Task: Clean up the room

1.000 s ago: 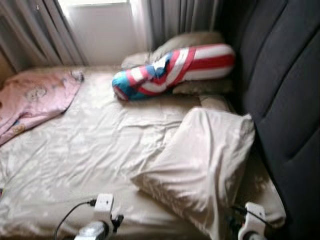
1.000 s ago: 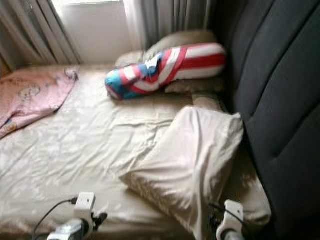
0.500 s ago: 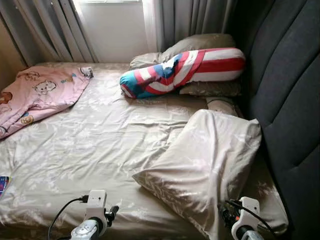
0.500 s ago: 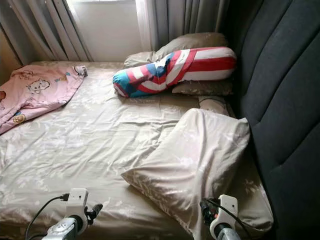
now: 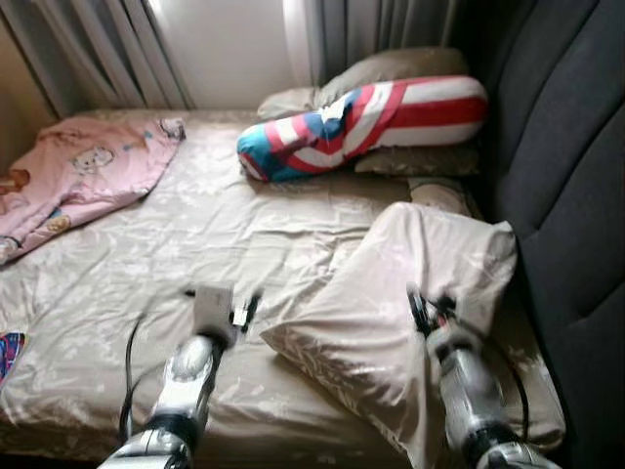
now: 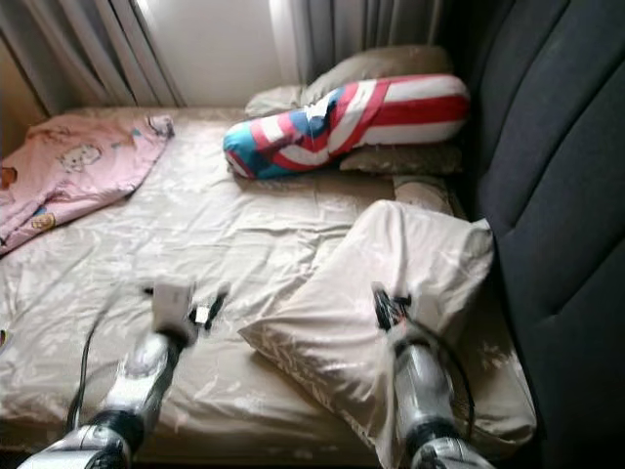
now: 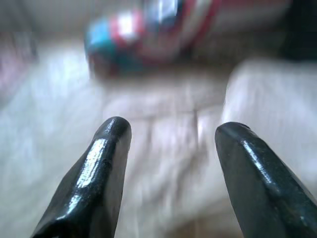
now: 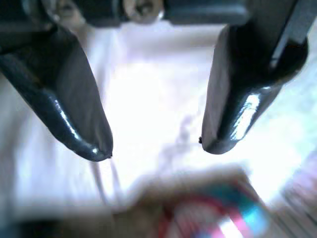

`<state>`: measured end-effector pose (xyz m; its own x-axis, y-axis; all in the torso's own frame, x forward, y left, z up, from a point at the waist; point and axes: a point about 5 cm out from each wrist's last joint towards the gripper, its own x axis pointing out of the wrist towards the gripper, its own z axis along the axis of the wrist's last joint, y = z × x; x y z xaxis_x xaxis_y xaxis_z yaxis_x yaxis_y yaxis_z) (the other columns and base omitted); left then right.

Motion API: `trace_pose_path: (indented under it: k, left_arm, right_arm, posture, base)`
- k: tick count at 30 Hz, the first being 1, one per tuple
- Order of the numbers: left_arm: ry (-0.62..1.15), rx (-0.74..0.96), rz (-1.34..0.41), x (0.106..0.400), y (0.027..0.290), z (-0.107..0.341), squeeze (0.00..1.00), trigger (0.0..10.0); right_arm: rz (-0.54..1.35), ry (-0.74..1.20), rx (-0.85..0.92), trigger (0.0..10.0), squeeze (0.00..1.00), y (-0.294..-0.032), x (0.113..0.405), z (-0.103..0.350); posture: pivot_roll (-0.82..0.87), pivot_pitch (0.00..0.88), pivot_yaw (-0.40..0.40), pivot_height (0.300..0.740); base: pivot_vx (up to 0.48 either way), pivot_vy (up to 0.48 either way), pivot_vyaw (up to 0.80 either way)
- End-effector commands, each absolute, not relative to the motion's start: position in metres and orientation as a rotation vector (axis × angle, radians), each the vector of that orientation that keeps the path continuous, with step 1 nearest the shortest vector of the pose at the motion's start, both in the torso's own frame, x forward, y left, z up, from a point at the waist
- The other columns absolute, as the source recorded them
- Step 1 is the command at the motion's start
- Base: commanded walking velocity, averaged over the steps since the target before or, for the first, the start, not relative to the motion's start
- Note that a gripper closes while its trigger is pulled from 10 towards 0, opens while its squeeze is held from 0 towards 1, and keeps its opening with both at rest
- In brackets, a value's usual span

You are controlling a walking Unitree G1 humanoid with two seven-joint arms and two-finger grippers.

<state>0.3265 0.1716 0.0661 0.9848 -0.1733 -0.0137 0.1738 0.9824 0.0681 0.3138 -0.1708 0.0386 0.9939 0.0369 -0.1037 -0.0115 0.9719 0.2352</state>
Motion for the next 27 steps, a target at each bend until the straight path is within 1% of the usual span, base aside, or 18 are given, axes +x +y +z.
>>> trace_pose_path:
  k: [1, 4, 8, 11, 13, 16, 17, 19, 22, 23, 27]
  left_arm:
    - [0.091, 0.068, -0.153, 0.306, 0.183, 0.040, 0.00, 10.0]
    - [0.077, 0.061, -0.148, 0.301, 0.186, 0.039, 0.00, 10.0]
    - [0.066, 0.072, -0.124, 0.293, 0.189, 0.035, 0.00, 10.0]
    - [0.035, 0.063, -0.096, 0.282, 0.192, 0.034, 0.00, 10.0]
    - [0.027, 0.065, -0.099, 0.279, 0.191, 0.034, 0.00, 10.0]
    - [0.014, 0.068, -0.110, 0.280, 0.189, 0.036, 0.00, 10.0]
    - [0.000, 0.071, -0.124, 0.283, 0.186, 0.040, 0.00, 10.0]
    - [-0.005, 0.072, -0.127, 0.284, 0.185, 0.041, 0.00, 10.0]
    - [-0.005, 0.066, -0.117, 0.284, 0.185, 0.042, 0.00, 10.0]
    - [-0.003, 0.061, -0.116, 0.284, 0.183, 0.043, 0.00, 10.0]
    - [-0.003, 0.061, -0.116, 0.284, 0.183, 0.043, 0.00, 10.0]
  right_arm:
    - [-0.007, 0.211, 0.221, 10.0, 0.00, -0.181, 0.287, 0.009]
    - [-0.013, 0.205, 0.204, 10.0, 0.00, -0.184, 0.283, 0.007]
    - [-0.030, 0.196, 0.154, 10.0, 0.00, -0.192, 0.275, 0.004]
    - [-0.052, 0.113, 0.099, 10.0, 0.00, -0.200, 0.269, 0.011]
    - [-0.055, 0.085, 0.083, 10.0, 0.00, -0.202, 0.267, 0.014]
    - [-0.060, 0.044, 0.065, 10.0, 0.00, -0.202, 0.271, 0.023]
    - [-0.072, 0.065, 0.040, 10.0, 0.00, -0.202, 0.277, 0.027]
    - [-0.082, 0.085, 0.026, 10.0, 0.00, -0.201, 0.279, 0.025]
    - [-0.085, 0.080, 0.023, 10.0, 0.00, -0.197, 0.276, 0.024]
    - [-0.076, 0.069, 0.029, 10.0, 0.00, -0.191, 0.272, 0.023]
    - [-0.076, 0.069, 0.029, 10.0, 0.00, -0.191, 0.272, 0.023]
  posture:
    - [-0.02, 0.000, 0.001, 0.740]
    - [-0.02, 0.000, -0.011, 0.740]
    - [-0.02, 0.000, -0.045, 0.740]
    - [-0.01, 0.000, -0.071, 0.740]
    - [-0.01, 0.000, -0.075, 0.740]
    - [-0.01, 0.000, -0.080, 0.740]
    - [-0.02, 0.015, -0.087, 0.740]
    - [-0.03, 0.026, -0.082, 0.735]
    - [-0.03, 0.030, -0.075, 0.720]
    - [-0.03, 0.047, -0.066, 0.720]
    - [-0.03, 0.047, -0.066, 0.720]
  base:
    - [0.000, 0.000, 0.00]
    - [0.000, 0.000, 0.00]
    - [0.000, 0.000, 0.00]
    - [0.000, 0.000, 0.00]
    - [0.000, 0.000, 0.00]
    - [0.000, 0.000, 0.00]
    - [0.000, 0.000, 0.00]
    - [0.000, 0.000, 0.00]
    - [0.000, 0.000, 0.00]
    - [0.000, 0.000, 0.00]
    - [0.000, 0.000, 0.00]
